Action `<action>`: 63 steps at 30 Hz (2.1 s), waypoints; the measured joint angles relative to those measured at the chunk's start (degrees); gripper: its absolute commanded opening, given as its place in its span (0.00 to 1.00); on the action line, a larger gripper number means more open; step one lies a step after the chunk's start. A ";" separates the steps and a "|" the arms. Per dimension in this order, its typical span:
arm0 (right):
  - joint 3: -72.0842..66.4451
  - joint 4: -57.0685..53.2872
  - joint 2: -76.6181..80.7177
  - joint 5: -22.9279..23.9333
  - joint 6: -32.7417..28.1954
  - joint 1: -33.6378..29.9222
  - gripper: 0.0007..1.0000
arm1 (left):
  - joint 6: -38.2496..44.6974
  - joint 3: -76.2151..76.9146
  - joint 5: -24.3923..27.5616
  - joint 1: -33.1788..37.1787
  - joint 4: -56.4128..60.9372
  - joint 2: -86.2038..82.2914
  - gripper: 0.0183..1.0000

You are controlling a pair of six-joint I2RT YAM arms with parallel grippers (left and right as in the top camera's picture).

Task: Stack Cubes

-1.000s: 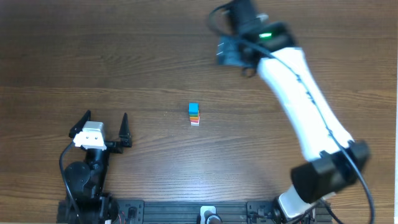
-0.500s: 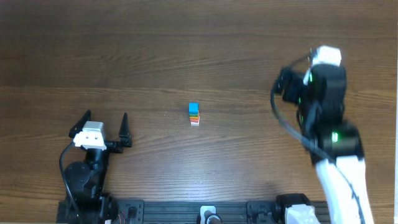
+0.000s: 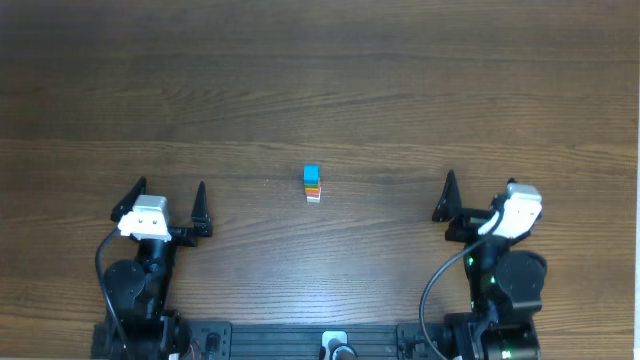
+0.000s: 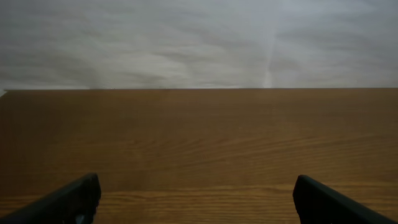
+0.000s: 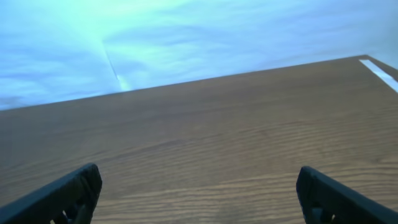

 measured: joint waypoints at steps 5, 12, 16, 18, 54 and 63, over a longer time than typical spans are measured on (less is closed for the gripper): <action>-4.42 0.13 -7.15 -0.63 0.02 1.11 0.99 | 0.00 0.00 0.00 0.00 -0.02 -0.02 1.00; -9.20 0.46 -9.49 -2.99 -0.09 1.40 0.99 | 0.00 0.00 0.00 0.00 -0.02 -0.02 1.00; -11.45 0.98 -9.49 -4.31 -0.76 1.44 0.99 | 0.00 0.00 0.00 0.00 -0.02 -0.02 1.00; -12.37 1.18 -9.42 -5.09 -1.44 1.44 0.99 | 0.00 0.00 0.00 0.00 -0.02 -0.02 1.00; -15.85 9.51 -9.49 -8.37 -10.78 1.49 0.99 | 0.00 0.00 0.00 0.00 -0.02 -0.02 1.00; -15.85 9.51 -9.49 -8.37 -10.80 1.49 0.99 | 0.00 0.00 0.00 0.00 -0.02 -0.02 1.00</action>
